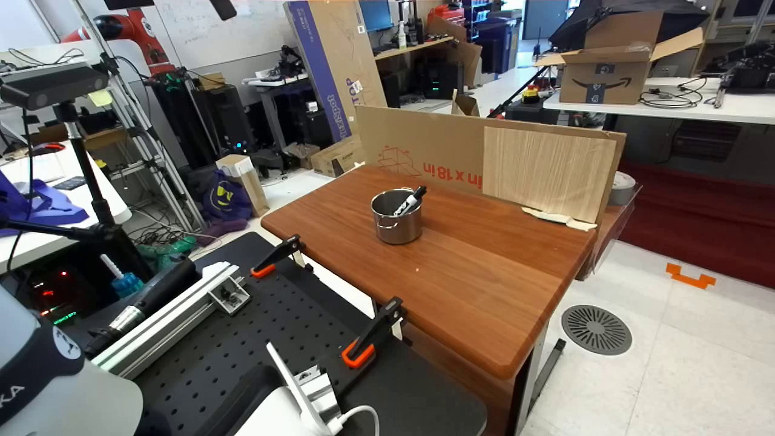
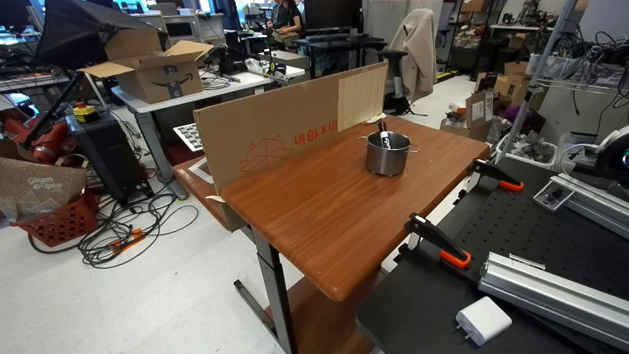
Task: Remove the marker from the pot
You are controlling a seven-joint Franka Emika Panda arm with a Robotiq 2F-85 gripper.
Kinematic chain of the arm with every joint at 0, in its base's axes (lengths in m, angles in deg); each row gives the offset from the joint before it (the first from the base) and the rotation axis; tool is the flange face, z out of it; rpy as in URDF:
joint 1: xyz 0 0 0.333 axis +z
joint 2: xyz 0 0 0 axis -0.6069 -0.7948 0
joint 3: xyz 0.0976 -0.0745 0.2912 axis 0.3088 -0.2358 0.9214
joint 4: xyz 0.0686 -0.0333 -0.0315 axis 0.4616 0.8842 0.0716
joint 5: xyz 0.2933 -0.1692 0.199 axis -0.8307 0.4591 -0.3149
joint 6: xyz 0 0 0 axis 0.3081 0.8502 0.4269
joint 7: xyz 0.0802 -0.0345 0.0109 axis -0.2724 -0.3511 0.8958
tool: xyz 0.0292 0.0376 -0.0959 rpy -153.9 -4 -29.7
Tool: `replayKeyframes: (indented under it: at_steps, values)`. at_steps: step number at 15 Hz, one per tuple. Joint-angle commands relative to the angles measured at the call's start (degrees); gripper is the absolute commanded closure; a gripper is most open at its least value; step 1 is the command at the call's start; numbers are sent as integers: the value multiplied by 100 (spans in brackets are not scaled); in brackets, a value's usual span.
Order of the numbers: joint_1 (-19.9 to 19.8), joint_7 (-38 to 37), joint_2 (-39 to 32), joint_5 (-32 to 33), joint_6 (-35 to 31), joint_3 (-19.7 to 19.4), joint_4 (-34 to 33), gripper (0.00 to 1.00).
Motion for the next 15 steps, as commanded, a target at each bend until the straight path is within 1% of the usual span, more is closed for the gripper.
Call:
replayKeyframes:
  at_steps: [1, 4, 7, 11, 15]
  values:
    - [-177, 50, -768, 34, -518, -142, -312, 0]
    - [-374, -9, -1483, 53, -1056, -301, -502, 0]
    - [-493, -6, -2242, 34, -1347, -494, -741, 0]
    - [-495, -46, -3151, 45, -1750, -702, -1020, 0]
    - [-462, -137, -3850, 13, -2517, -916, -1151, 0]
